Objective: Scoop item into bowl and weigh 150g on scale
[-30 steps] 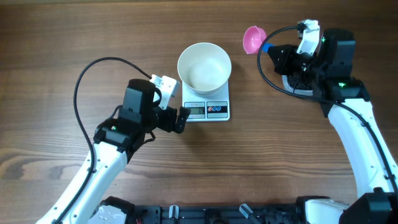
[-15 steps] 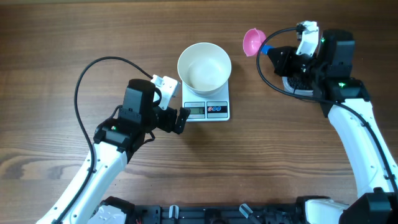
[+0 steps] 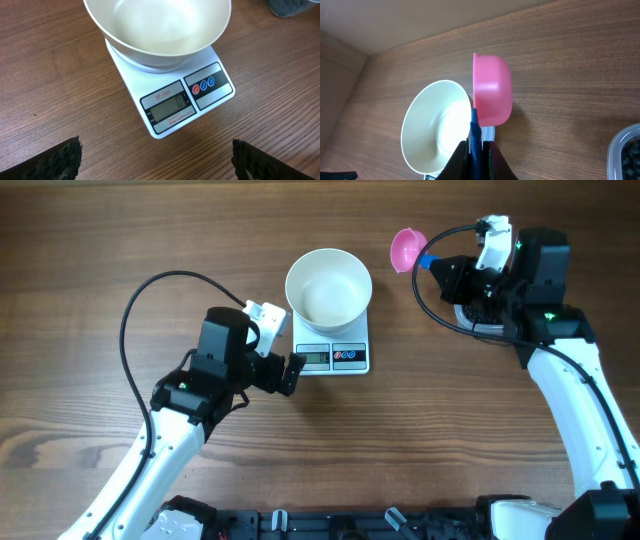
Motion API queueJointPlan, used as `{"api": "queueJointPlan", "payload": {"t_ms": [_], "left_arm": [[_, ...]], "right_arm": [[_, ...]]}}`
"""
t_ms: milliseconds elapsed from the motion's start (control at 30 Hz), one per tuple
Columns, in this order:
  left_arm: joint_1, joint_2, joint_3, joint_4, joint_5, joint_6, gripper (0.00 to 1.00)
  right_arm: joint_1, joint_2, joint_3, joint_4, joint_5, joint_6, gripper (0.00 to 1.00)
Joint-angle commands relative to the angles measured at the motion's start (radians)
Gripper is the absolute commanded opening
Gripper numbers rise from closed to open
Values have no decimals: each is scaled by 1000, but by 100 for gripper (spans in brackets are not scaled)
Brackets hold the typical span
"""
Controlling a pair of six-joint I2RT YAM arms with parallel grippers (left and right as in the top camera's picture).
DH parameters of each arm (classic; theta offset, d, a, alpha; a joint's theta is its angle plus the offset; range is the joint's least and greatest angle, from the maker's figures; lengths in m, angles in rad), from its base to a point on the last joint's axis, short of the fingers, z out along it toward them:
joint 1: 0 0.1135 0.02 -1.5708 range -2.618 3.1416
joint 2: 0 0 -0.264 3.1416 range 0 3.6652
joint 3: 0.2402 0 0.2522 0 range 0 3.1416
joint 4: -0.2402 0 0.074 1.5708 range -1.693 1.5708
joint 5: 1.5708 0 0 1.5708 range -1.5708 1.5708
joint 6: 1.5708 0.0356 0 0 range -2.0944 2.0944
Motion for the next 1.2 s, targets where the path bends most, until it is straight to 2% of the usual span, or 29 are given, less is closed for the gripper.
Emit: {"api": "queueJointPlan", "payload": {"t_ms": [0,167,267,333,567,933,1167], "left_arm": [[8,-17,-12,-6,2,15,100],[8,-17,-14,-3,11,25,100],[8,-19,-37,-1,93,121,100],[8,-21,-48,1,95,121,100],[8,-245,-192,76,95,119,100],[8,-237,-193,113,95,119,100],[8,-237,-193,27,95,119,100]], "right_arm": [[-4,3,19,5,16,-19,4],[-4,3,19,-1,16,-19,4],[-4,3,19,-12,16,-19,4],[-4,3,19,-15,16,-19,4],[-4,3,19,-14,16,-19,4],[-4,3,19,-12,16,-20,4],[-4,3,19,-11,16,-19,4]]}}
